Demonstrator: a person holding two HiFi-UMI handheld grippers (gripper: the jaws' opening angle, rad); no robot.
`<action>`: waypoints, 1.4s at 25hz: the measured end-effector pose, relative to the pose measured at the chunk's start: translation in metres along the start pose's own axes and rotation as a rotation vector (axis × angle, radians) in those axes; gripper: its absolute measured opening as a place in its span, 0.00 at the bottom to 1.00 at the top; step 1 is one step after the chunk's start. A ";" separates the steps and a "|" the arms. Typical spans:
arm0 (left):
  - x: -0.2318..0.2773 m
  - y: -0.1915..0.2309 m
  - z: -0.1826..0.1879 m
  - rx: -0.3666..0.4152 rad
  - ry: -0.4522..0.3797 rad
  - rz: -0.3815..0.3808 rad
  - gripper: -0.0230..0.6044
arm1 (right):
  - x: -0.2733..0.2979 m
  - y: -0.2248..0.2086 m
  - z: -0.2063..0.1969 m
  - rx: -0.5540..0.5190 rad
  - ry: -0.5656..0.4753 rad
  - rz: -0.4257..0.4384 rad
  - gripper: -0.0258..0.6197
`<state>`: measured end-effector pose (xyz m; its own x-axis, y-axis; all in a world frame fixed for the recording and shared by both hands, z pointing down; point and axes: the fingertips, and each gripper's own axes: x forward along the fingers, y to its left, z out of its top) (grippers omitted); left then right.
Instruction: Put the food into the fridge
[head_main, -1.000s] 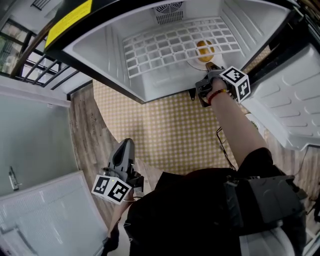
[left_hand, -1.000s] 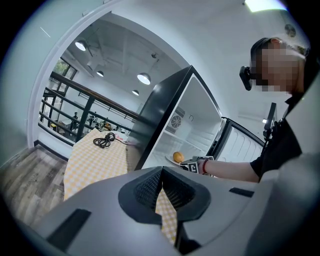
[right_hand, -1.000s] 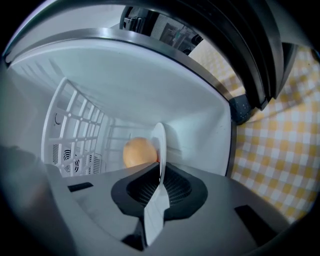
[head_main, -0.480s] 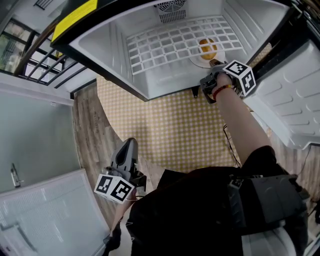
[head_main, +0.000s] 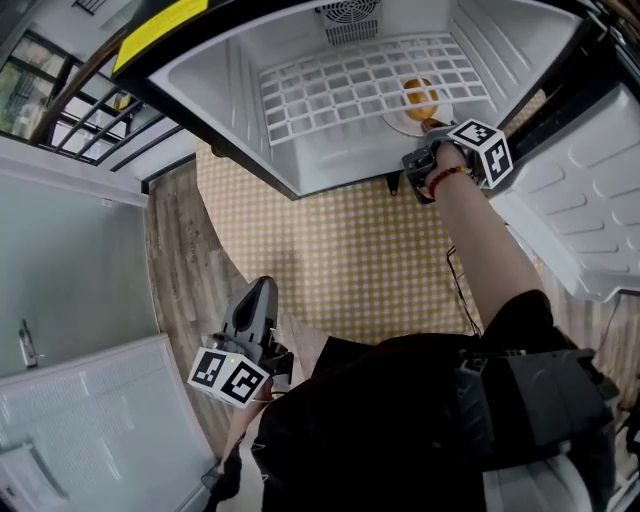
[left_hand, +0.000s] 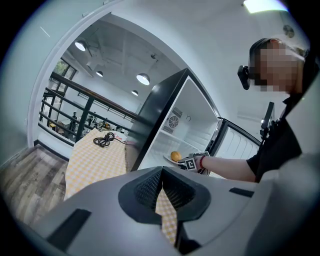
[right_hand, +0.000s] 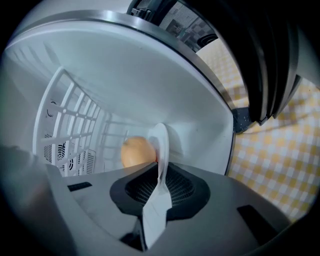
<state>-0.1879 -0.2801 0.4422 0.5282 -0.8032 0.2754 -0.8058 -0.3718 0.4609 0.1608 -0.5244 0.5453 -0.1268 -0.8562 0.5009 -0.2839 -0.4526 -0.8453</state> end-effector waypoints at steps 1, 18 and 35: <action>0.000 0.000 0.000 0.000 -0.001 -0.001 0.06 | 0.000 0.000 -0.001 0.001 0.003 -0.005 0.10; -0.005 0.002 -0.003 -0.018 -0.013 0.007 0.06 | -0.003 -0.007 0.003 -0.032 -0.012 -0.103 0.20; -0.007 0.000 -0.003 -0.025 -0.022 0.008 0.06 | -0.005 -0.004 0.000 -0.047 0.003 -0.115 0.22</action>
<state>-0.1912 -0.2730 0.4428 0.5158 -0.8161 0.2607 -0.8028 -0.3542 0.4797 0.1628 -0.5185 0.5467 -0.0932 -0.7984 0.5949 -0.3410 -0.5357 -0.7725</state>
